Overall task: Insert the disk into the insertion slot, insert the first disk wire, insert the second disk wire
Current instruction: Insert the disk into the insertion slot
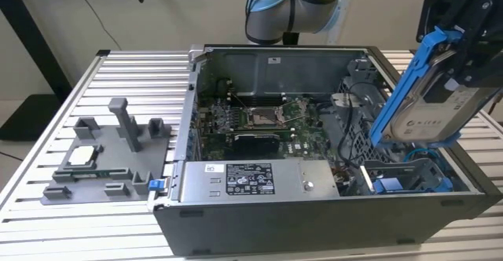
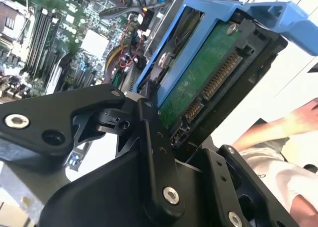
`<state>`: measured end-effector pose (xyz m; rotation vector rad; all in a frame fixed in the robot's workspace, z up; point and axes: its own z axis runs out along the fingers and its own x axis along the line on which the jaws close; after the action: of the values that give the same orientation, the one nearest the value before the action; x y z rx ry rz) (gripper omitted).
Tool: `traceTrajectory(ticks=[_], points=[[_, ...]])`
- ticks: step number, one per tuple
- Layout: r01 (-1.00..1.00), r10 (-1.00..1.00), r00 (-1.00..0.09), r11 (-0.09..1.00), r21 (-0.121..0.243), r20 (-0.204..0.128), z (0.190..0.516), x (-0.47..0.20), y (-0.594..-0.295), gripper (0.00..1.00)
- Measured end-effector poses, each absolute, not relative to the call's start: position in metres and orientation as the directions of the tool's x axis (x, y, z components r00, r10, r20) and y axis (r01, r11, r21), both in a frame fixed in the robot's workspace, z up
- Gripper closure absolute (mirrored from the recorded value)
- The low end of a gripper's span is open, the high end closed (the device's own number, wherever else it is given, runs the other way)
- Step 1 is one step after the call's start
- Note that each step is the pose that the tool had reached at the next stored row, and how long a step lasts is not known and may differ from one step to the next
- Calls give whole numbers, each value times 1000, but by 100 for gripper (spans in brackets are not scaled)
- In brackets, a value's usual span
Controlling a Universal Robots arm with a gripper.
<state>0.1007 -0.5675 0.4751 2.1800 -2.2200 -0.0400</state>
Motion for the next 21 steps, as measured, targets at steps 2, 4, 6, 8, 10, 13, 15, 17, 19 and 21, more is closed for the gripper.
traceTrajectory(ticks=[2, 4, 6, 8, 10, 13, 15, 17, 19, 21], points=[[-999, -1000, -18, 18, 39, 3, 473, 101, -568, 100], [-999, -1000, -18, 18, 39, 3, 470, 101, -568, 100], [-999, -1000, -18, 18, 39, 3, 467, 101, -568, 100], [-999, -1000, -18, 18, 39, 3, 464, 101, -568, 100], [-999, -1000, -18, 18, 39, 3, 462, 101, -569, 100], [-999, -1000, -18, 18, 39, 3, 458, 101, -569, 100], [-999, -1000, -18, 18, 39, 3, 456, 102, -569, 100], [-999, -1000, -18, 18, 39, 3, 454, 102, -569, 100], [-999, -1000, -18, 18, 39, 3, 452, 103, -570, 100], [-999, -1000, -18, 18, 39, 3, 451, 103, -570, 100]])
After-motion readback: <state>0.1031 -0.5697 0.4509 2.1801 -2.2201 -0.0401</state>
